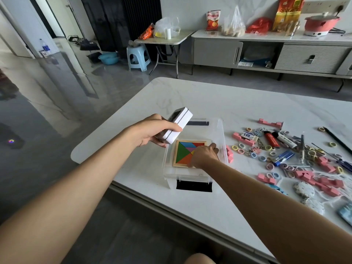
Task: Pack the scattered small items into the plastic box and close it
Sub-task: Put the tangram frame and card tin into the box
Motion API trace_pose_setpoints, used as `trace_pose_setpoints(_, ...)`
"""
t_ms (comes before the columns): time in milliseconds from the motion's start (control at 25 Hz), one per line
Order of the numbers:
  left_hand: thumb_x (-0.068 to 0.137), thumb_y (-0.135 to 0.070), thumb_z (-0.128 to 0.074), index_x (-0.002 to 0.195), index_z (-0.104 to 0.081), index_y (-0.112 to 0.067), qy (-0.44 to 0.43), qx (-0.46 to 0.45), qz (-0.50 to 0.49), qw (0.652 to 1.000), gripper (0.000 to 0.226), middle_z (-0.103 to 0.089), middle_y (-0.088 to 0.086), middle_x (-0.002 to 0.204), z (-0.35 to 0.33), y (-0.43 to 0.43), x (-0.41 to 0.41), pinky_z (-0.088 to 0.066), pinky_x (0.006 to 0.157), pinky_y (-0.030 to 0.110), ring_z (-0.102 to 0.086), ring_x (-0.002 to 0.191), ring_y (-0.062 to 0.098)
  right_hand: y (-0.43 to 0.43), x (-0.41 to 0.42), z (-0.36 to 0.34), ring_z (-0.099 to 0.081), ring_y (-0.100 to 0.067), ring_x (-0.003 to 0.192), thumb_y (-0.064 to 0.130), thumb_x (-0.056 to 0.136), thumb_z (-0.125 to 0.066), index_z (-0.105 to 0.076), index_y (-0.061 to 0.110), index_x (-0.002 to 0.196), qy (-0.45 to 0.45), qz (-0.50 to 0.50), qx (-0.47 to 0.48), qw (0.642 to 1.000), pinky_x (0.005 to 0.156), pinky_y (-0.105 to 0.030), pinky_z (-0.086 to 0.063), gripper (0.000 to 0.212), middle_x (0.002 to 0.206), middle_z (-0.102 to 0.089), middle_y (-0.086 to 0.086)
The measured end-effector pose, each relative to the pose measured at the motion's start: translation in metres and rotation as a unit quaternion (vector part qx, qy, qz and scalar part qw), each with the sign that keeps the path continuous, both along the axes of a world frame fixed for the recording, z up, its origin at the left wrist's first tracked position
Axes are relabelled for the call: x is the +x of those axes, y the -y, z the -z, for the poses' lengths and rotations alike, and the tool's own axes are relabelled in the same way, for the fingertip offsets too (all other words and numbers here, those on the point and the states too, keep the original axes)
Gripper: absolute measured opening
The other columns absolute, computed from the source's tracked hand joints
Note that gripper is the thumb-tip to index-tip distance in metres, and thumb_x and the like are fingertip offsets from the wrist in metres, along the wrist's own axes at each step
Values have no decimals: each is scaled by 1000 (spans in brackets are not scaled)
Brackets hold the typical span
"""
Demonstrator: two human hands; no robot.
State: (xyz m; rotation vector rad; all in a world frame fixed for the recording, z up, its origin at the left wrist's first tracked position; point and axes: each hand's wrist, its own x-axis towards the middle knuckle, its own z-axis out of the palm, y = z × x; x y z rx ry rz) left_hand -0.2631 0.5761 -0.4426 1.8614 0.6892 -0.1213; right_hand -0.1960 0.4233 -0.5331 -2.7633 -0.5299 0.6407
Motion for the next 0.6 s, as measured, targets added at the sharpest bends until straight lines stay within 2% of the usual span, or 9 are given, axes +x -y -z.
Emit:
trace_pose_setpoints(200, 66, -29, -83, 111, -62, -8, -1, 41, -2, 999, 54, -71, 12, 99, -3, 7, -1, -62, 74, 41, -71, 82, 22, 5, -3, -6, -33, -30, 118, 30, 84, -66, -43, 3, 134, -9, -8, 6, 1000, 98, -30, -34, 61, 130, -35, -19)
trace_pose_setpoints(280, 61, -30, -85, 105, -63, -16, 26, 117, -2, 993, 51, -70, 4, 99, -6, 10, -3, -60, 74, 38, -68, 89, 20, 9, -4, -22, -37, -30, 116, 31, 85, -65, -47, 4, 130, -4, -37, 23, 999, 96, -33, -35, 56, 130, -42, -20)
trace_pose_setpoints(360, 54, -33, -87, 108, -63, -24, 54, 222, 19, 973, 59, -66, -4, 105, -11, 12, -3, -56, 72, 33, -63, 96, 18, 22, 4, -48, -48, -23, 99, 25, 80, -73, -49, 6, 124, -39, -45, 102, 993, 80, -28, -42, 54, 128, -48, -18)
trace_pose_setpoints(400, 53, -33, -88, 113, -62, -27, 60, 276, 45, 958, 65, -64, -6, 110, -14, 14, -3, -52, 72, 30, -60, 100, 17, 31, 10, -64, -51, -20, 92, 23, 76, -78, -47, 8, 127, -43, -56, 158, 985, 73, -26, -44, 61, 127, -49, -16)
trace_pose_setpoints(440, 53, -32, -89, 119, -60, -29, 64, 315, 75, 944, 71, -61, -7, 114, -17, 17, -1, -48, 76, 28, -57, 104, 17, 40, 16, -82, -54, -20, 94, 23, 72, -82, -41, 11, 134, -15, -82, 199, 976, 74, -25, -46, 75, 130, -47, -14)
trace_pose_setpoints(520, 55, -30, -89, 127, -58, -24, 75, 337, 134, 929, 79, -59, -6, 119, -22, 28, 3, -45, 81, 27, -55, 108, 16, 54, 27, -106, -49, -25, 117, 29, 67, -86, -29, 16, 147, 100, -176, 192, 960, 91, -28, -41, 99, 141, -41, -10)
trace_pose_setpoints(600, 56, -29, -89, 126, -58, -21, 84, 328, 167, 926, 76, -61, -6, 116, -23, 40, 5, -45, 78, 22, -56, 105, 14, 57, 30, -116, -50, -24, 116, 36, 67, -84, -34, 17, 145, 172, -265, 138, 939, 95, -31, -42, 94, 137, -45, -7)
